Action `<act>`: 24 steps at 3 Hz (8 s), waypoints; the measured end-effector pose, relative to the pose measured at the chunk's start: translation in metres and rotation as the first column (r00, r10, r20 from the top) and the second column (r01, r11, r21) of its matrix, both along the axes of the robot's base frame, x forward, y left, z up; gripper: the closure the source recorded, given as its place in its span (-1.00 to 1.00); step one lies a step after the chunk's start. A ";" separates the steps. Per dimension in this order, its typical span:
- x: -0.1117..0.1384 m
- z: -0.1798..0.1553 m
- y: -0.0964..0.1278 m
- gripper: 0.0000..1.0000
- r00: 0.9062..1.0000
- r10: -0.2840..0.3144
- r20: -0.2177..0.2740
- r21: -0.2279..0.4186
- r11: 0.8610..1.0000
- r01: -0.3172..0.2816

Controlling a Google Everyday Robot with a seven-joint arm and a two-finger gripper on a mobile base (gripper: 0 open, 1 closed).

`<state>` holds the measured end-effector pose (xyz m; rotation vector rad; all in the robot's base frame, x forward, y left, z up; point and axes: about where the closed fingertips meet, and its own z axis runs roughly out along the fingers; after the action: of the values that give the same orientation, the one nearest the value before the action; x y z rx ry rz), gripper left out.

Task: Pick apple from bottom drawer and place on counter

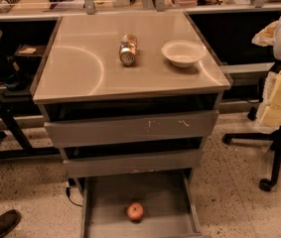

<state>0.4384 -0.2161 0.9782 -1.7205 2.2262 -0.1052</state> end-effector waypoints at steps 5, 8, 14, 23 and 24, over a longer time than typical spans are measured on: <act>-0.074 -0.217 0.083 -1.00 0.975 0.068 -0.211 0.131 0.990 -0.041; -0.053 -0.337 0.080 -1.00 0.967 0.016 -0.255 0.241 0.969 0.048; 0.028 -0.561 0.135 -1.00 0.961 0.017 -0.277 0.512 0.849 0.133; 0.060 -0.783 0.217 -1.00 0.947 0.150 -0.283 0.671 0.736 0.083; 0.066 -0.800 0.224 -1.00 0.949 0.160 -0.273 0.684 0.726 0.075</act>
Offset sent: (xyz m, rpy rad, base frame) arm -0.0320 0.0292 -0.0654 0.0495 0.0663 0.0607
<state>0.5039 0.0081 0.1778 -1.4057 2.0146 0.9646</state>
